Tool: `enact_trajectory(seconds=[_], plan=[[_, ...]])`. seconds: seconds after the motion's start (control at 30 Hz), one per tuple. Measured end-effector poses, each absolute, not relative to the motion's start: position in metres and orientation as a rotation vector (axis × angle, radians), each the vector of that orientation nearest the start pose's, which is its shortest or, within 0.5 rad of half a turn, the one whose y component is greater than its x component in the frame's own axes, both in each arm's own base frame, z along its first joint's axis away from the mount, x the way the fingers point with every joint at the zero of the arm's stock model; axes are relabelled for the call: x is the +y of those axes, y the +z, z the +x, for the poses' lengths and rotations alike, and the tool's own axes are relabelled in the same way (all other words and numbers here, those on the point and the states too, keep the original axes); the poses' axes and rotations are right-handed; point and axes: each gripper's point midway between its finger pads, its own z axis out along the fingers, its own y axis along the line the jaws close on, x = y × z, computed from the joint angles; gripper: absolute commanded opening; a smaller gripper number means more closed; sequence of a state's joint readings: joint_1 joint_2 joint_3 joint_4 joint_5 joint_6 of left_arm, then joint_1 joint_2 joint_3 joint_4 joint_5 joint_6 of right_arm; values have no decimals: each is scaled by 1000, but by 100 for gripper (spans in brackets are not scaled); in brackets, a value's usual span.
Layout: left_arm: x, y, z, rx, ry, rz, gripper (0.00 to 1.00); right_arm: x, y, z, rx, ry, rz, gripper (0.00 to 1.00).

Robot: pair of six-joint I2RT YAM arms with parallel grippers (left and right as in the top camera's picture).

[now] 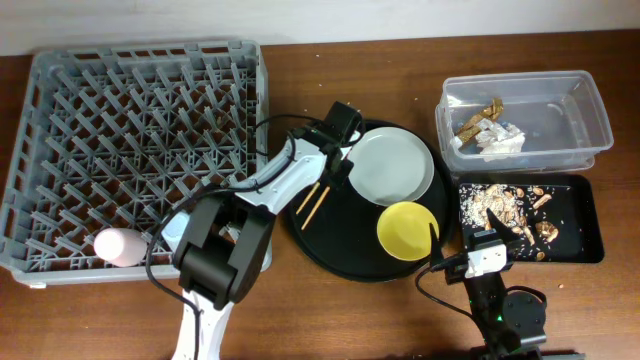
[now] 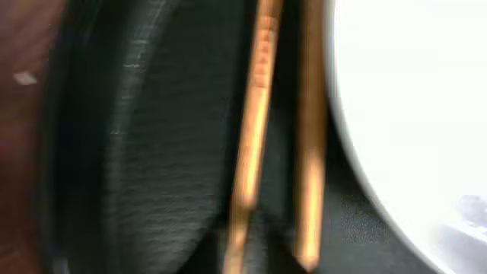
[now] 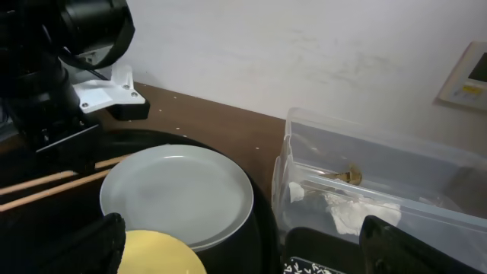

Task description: Sort waste into correct bins and load items into the dishwasher rack

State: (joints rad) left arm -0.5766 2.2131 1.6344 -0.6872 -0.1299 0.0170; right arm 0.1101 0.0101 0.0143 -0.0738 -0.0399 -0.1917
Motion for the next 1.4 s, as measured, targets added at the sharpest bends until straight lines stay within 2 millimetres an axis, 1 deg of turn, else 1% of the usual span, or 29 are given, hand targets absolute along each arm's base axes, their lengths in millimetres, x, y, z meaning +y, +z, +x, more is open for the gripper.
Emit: enact_trajectory(seconds=[0.1, 0.13, 0.2, 0.23, 0.27, 0.33, 0.43, 0.5, 0.53, 0.57, 0.6, 0.63, 0.67, 0.73, 0.8, 0.83, 0.87, 0.9, 0.93, 0.97, 1.0, 1.03, 1.07, 1.1, 1.13, 1.27, 1.33, 1.37, 1.4], plan=[[-246, 8, 407, 2789, 29, 819, 0, 34, 160, 244, 1617, -29, -276, 98], [-242, 32, 408, 2856, 25, 764, 0, 34, 160, 244, 1617, -30, -277, 98], [-214, 117, 419, 2916, 3, 503, 0, 34, 160, 244, 1618, -30, -277, 98], [-192, 131, 422, 2942, -6, 341, 0, 34, 160, 244, 1618, -30, -277, 98], [-131, 141, 433, 2975, 4, 29, 0, 34, 160, 244, 1617, -30, -277, 98], [-59, 146, 447, 2957, 23, -276, 0, 34, 160, 244, 1618, -30, -277, 98], [-65, 146, 455, 2928, 12, -257, 0, 34, 160, 244, 1617, -29, -276, 99], [-76, 131, 454, 2927, 28, -199, 0, 34, 160, 244, 1617, -29, -276, 98], [-87, 110, 445, 2966, 40, -118, 2, 34, 160, 244, 1618, -29, -276, 98], [-104, 102, 438, 2988, 42, -23, 21, 34, 160, 244, 1618, -29, -276, 98], [-108, 102, 436, 2991, 45, 15, 30, 34, 160, 244, 1618, -29, -276, 98], [-104, 101, 428, 3022, 76, 30, 57, 34, 160, 244, 1618, -30, -277, 98], [-100, 101, 419, 3058, 93, 33, 61, 34, 160, 244, 1617, -30, -276, 98], [-97, 134, 405, 3058, 87, 32, 62, 34, 160, 244, 1618, -29, -277, 98], [-92, 213, 395, 2871, 4, -9, 62, 34, 160, 244, 1619, -29, -277, 98], [-98, 245, 381, 2802, -44, 14, 62, 34, 160, 244, 1618, -29, -277, 98], [-125, 264, 369, 2744, -93, 105, 62, 34, 160, 244, 1618, -27, -279, 98], [-160, 251, 367, 2740, -114, 218, 62, 34, 160, 244, 1618, -27, -279, 98], [-205, 194, 366, 2779, -115, 355, 58, 34, 160, 244, 1617, -27, -279, 98], [-226, 150, 368, 2809, -124, 404, 58, 34, 160, 244, 1617, -27, -279, 98], [-240, 110, 370, 2844, -163, 425, 54, 34, 160, 244, 1615, -27, -279, 99], [-247, 63, 367, 2929, -165, 447, 51, 34, 160, 244, 1617, -27, -279, 98], [-245, 32, 359, 3008, -145, 454, 45, 34, 160, 244, 1616, -27, -279, 98], [-247, 23, 359, 3019, -148, 456, 15, 34, 160, 244, 1617, -27, -279, 99], [-247, 5, 357, 3055, -133, 456, 4, 34, 160, 244, 1616, -27, -279, 99], [-240, 10, 348, 3112, -86, 462, 0, 34, 160, 244, 1616, -27, -279, 98], [-233, 43, 354, 3145, -84, 426, 0, 34, 160, 244, 1616, -27, -279, 98], [-222, 82, 377, 3098, -123, 343, 0, 34, 159, 244, 1618, -27, -279, 98], [-213, 101, 387, 3071, -139, 286, 0, 34, 159, 244, 1618, -27, -279, 98]])
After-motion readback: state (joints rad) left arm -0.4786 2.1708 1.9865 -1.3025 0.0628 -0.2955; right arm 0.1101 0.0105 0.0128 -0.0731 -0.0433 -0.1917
